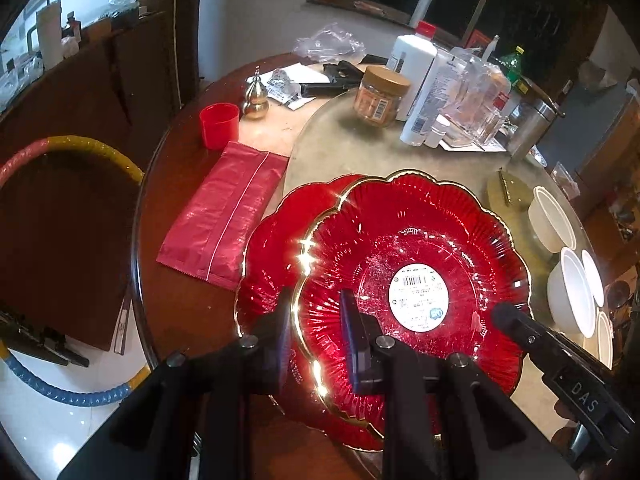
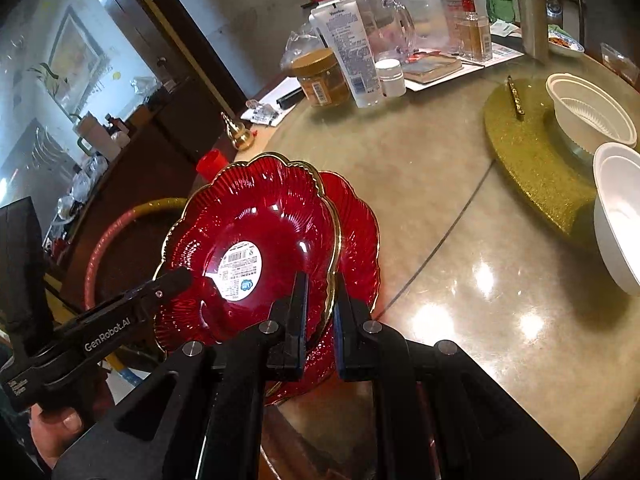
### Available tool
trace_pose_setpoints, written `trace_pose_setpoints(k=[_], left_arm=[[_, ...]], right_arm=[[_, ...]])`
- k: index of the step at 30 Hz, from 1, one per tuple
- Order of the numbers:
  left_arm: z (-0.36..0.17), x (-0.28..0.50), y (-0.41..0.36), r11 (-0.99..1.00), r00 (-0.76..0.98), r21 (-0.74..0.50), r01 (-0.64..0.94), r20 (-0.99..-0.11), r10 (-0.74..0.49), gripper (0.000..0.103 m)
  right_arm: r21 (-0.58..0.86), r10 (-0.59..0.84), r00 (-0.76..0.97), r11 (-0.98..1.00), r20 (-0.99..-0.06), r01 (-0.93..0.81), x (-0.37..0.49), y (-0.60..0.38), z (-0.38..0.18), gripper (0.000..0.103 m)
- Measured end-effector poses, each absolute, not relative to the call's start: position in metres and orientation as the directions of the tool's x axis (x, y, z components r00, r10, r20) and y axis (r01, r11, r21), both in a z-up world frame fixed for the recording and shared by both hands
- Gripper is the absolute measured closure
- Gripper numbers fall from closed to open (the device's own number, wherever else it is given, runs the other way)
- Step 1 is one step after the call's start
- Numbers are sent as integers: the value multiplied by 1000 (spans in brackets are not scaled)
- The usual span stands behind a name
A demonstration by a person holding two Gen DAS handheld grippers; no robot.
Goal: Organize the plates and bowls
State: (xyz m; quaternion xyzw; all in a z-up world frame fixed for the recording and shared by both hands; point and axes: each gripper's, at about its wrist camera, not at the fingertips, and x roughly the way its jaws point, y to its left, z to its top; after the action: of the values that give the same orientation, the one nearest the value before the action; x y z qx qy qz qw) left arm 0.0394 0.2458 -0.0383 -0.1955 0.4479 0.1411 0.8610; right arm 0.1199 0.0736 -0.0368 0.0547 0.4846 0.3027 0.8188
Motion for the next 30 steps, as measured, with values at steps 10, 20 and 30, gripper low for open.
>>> trace_pose_setpoints(k=[10,20,30], left_arm=[[-45,38,250,877,541,-194,-440,-837,86,82],[-53,43,254,869,517,-178,-461,-850,100,82],[-55,52,248,882,482,-113,-458,-865,140,82]], right_arm=[[365,535,327,811,-779,-457,124,86,-42,93],[347,509,297,818,-808,-458,134,97,-56,91],[320,481,293,830,-827,-457,137,102,-60,90]])
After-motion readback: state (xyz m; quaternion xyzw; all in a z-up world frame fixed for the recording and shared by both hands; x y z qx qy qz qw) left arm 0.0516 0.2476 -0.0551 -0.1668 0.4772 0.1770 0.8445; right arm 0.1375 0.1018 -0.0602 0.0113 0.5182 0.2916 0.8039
